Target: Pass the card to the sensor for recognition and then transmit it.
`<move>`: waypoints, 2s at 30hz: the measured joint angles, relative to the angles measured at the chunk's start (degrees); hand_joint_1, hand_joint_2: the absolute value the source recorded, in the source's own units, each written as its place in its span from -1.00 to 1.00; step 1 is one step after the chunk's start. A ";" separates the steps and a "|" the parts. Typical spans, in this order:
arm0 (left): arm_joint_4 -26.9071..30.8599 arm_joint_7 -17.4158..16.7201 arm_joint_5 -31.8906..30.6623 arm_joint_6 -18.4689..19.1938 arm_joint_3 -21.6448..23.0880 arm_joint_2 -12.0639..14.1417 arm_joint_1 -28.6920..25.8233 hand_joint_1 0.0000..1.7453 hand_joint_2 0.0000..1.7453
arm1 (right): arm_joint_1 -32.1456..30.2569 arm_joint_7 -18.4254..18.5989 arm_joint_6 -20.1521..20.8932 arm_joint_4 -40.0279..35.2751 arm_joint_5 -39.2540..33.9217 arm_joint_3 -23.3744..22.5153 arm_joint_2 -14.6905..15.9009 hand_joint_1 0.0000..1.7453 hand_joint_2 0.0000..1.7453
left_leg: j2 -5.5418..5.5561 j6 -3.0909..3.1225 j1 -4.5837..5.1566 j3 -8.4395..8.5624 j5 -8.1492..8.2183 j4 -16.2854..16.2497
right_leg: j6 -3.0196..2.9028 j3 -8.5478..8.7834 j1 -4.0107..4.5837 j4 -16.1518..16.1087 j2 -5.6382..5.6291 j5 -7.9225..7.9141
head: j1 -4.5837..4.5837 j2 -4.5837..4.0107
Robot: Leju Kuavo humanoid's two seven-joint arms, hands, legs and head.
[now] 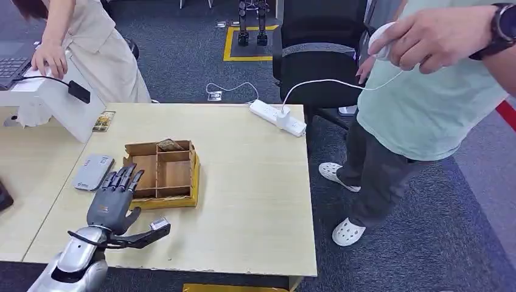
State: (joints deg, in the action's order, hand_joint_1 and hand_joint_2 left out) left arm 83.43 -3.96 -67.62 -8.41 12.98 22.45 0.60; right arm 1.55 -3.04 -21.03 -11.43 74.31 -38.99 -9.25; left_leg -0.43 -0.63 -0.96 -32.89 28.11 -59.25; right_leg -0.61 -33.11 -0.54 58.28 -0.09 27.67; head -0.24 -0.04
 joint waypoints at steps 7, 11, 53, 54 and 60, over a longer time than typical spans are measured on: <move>1.84 0.52 1.49 1.16 0.26 2.29 -1.24 -1.00 1.00 | 0.01 -0.04 0.00 0.00 0.07 -0.11 0.00 -1.00 1.00 | 0.00 0.00 0.00 -0.02 0.00 0.00 | 0.00 -0.02 0.00 0.00 0.00 0.00 | -0.06 0.00; 2.84 0.52 2.32 1.24 0.28 3.04 -1.74 -1.00 1.00 | 0.03 -0.13 0.00 0.00 0.09 -0.24 0.00 -1.00 1.00 | 0.01 0.00 0.01 -0.04 0.00 0.00 | 0.00 -0.02 0.00 0.00 0.01 0.00 | -0.04 0.00; 5.33 2.58 8.46 4.96 1.33 6.16 -4.04 0.74 1.00 | 0.06 -0.13 0.00 -0.09 0.85 -0.98 0.00 -1.00 1.00 | 0.00 0.00 0.01 -0.04 0.00 0.00 | 0.00 -0.03 0.00 0.00 0.01 0.00 | -0.04 0.00; 5.33 2.58 8.61 4.94 1.33 6.18 -4.10 0.74 1.00 | 0.06 -0.13 0.00 -0.09 0.87 -1.01 0.00 -1.00 1.00 | 0.00 0.00 0.01 -0.04 0.00 0.00 | 0.00 -0.03 0.00 0.00 0.01 0.00 | -0.04 0.00; 5.33 2.58 8.96 4.70 1.33 6.18 -4.46 0.76 1.00 | 0.06 -0.13 0.00 -0.09 0.96 -1.03 0.00 -1.00 1.00 | 0.00 0.00 0.01 -0.04 0.00 0.00 | 0.00 -0.02 -0.01 0.00 0.01 0.00 | -0.02 0.00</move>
State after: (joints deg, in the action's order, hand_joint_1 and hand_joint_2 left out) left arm 88.76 -1.38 -58.66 -3.72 14.32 28.63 -3.86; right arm 1.61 -3.17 -21.03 -11.52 75.28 -40.02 -9.25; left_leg -0.43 -0.63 -0.95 -32.93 28.11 -59.25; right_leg -0.61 -33.14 -0.54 58.27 -0.08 27.67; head -0.26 -0.04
